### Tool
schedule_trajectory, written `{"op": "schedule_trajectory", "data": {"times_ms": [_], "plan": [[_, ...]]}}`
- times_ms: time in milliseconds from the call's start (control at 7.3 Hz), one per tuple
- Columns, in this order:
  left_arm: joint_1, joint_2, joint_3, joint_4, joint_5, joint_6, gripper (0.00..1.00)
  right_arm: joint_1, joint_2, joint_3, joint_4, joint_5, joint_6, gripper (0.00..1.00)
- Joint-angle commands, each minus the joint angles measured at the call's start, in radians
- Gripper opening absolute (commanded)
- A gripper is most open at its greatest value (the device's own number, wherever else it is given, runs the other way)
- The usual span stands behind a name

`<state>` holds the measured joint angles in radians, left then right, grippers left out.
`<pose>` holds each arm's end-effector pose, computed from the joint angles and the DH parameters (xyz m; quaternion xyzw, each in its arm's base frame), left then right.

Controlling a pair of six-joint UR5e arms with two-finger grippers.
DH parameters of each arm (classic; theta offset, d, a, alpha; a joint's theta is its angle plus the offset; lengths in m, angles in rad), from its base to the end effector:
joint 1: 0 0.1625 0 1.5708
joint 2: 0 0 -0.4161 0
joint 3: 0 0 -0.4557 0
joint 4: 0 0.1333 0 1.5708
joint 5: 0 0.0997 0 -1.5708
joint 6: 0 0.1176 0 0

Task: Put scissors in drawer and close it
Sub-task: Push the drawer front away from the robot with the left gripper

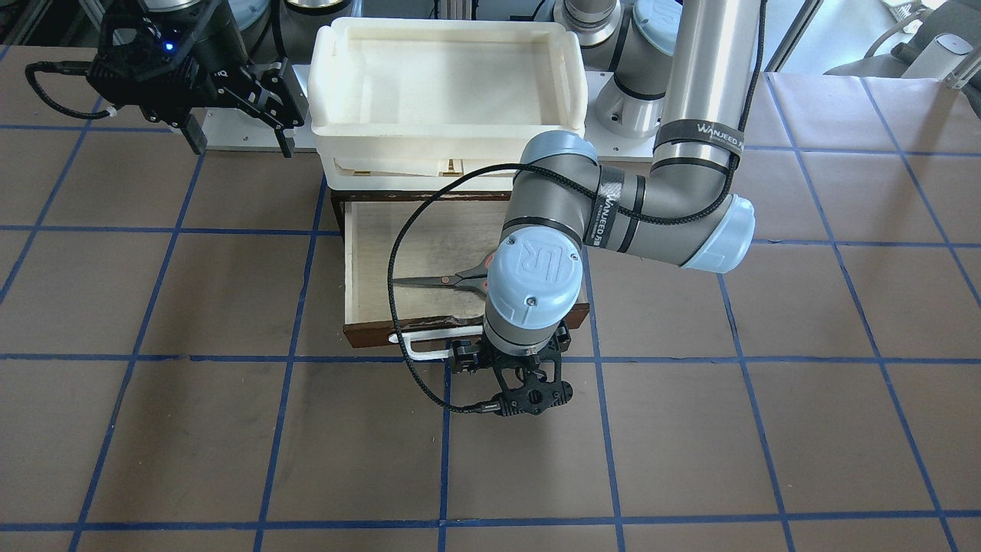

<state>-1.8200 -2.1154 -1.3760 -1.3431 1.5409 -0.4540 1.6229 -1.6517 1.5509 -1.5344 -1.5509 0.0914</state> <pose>-0.3122 -0.6721 0.2334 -0.1029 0.9927 0.0624 0.0070 0.1629 -0.5190 0.5122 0.0193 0.9992 -0.0314 0.0122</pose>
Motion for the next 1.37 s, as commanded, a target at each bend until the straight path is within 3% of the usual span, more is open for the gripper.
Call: {"op": "schedule_trajectory", "data": {"times_ms": [0, 1234], "plan": [[0.002, 0.009, 0.000, -0.031, -0.005, 0.000, 1.00, 0.002, 0.000, 0.000, 0.000, 0.000, 0.001, 1.00], [-0.001, 0.061, 0.000, -0.226, -0.030, -0.005, 1.00, 0.002, 0.000, 0.000, 0.000, 0.002, 0.001, 1.00]]}}
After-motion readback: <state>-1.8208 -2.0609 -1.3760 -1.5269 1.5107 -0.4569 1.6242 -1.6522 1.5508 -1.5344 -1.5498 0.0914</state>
